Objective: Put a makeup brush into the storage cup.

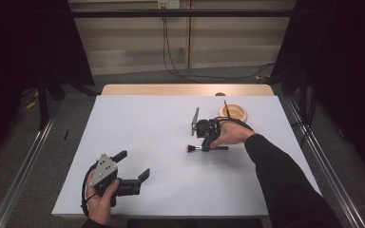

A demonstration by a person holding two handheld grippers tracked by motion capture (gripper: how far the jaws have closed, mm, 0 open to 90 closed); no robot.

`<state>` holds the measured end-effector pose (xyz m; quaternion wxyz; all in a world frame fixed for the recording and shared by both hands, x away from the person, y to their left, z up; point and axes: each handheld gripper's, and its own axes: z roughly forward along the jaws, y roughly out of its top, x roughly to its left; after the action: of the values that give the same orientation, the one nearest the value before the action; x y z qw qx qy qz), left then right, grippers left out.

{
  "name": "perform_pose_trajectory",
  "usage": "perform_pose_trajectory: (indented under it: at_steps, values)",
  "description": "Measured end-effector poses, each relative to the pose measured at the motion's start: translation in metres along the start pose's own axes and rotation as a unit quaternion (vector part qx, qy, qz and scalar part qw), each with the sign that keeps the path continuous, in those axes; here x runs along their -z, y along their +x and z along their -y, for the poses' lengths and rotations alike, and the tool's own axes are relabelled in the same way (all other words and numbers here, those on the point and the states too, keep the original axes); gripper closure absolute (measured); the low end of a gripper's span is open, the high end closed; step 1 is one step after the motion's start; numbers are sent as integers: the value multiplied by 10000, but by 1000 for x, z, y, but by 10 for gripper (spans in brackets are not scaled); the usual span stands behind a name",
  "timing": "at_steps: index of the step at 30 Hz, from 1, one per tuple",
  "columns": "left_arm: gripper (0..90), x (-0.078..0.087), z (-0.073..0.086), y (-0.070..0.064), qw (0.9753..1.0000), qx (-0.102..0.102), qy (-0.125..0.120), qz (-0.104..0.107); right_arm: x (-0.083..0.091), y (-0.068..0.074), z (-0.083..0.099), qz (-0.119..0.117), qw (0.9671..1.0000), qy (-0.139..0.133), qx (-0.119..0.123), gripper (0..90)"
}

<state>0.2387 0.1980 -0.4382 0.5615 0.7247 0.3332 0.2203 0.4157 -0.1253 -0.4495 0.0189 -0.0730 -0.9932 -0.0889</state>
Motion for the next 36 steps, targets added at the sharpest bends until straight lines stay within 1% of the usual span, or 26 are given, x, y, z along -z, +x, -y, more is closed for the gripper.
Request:
perform_pose_trajectory:
  at_steps: [1, 3, 4, 5, 6, 8, 9, 10, 13, 14, 15, 16, 17, 18, 20, 23, 25, 26, 27, 28, 30, 31, 32, 34, 35, 36]
  values:
    - [11, 0, 0, 0, 10000, 8, -4, 2, 0, 0, 0, -5, 10000, 25, 4, 785]
    - [10, 0, 0, 0, 10000, 8, 2, 2, 0, 0, -1, 29, 9999, 37, 94, 786]
    - [10, 0, 0, 0, 10000, 3, 6, -3, 0, 0, -1, 56, 10000, 15, 79, 787]
    - [11, 0, 0, 0, 10000, 6, 1, -4, 0, 1, 0, 20, 10000, 41, -25, 788]
    - [10, 0, 0, 0, 10000, 5, 3, -5, 0, 0, 0, 46, 10000, -29, 13, 789]
    - [10, 0, 0, 1, 10000, 1, 11, -7, 0, 1, 1, 10, 10000, -38, -80, 789]
    - [11, 0, 0, 1, 10000, -2, 12, -9, 0, 0, 2, 18, 10000, -64, -25, 789]
    - [10, 0, 0, 0, 10000, 18, 6, 8, 0, 0, 2, 45, 9999, -93, -34, 789]
    - [11, 0, 0, 1, 10000, -1, 3, -3, 1, 0, 5, 34, 9997, -192, -139, 790]
    - [11, 0, 0, 1, 10000, 12, 4, -7, 1, 0, 5, 17, 9997, -216, -140, 790]
    - [11, 0, 0, 1, 10000, 3, 13, -11, 1, 1, 6, 26, 9994, -216, -267, 790]
    - [11, 1, 0, 1, 10000, -14, 11, -12, 1, 1, 6, 39, 9995, -229, -227, 790]
    - [10, 1, 0, 1, 10000, -17, 7, -10, 1, 0, 6, 56, 9996, -228, -137, 790]
    - [11, 1, 0, 1, 10000, 0, -4, -17, 1, 1, 6, 57, 9995, -221, -208, 790]
    - [11, 1, 0, 1, 10000, 14, 3, -14, 2, 0, 8, 62, 9994, -259, -208, 790]
    - [11, 1, 0, 1, 10000, 5, 3, -28, 4, 0, 12, 149, 9987, -297, -377, 790]
    - [12, 1, 0, 1, 10000, 2, 16, -25, 6, -1, 15, 199, 9985, -371, -356, 790]
    - [12, 0, 0, 1, 10000, 5, 6, -23, 7, 0, 16, 202, 9982, -358, -429, 790]
    - [12, 0, 0, 1, 10000, -3, 4, -21, 9, 0, 16, 231, 9980, -403, -434, 790]
    - [12, 0, 0, 1, 10000, -8, 8, -21, 10, 0, 16, 247, 9980, -438, -385, 790]
    - [12, 1, 0, 1, 10000, -9, 2, -25, 13, 1, 16, 290, 9974, -493, -440, 790]
    - [12, 1, 0, 1, 10000, -33, 3, -36, 14, 2, 16, 320, 9968, -521, -511, 790]
    - [12, 1, 0, 1, 10000, -8, -24, -12, 15, 1, 17, 338, 9966, -556, -501, 790]
    - [12, 1, 0, 1, 10000, 14, -29, -14, 17, 2, 17, 375, 9957, -614, -580, 790]
    - [12, 1, 0, 1, 10000, 18, -19, -36, 18, 3, 16, 352, 9953, -656, -622, 790]
    - [12, 1, 0, 2, 10000, 13, -33, -13, 18, 2, 16, 364, 9953, -738, -509, 790]
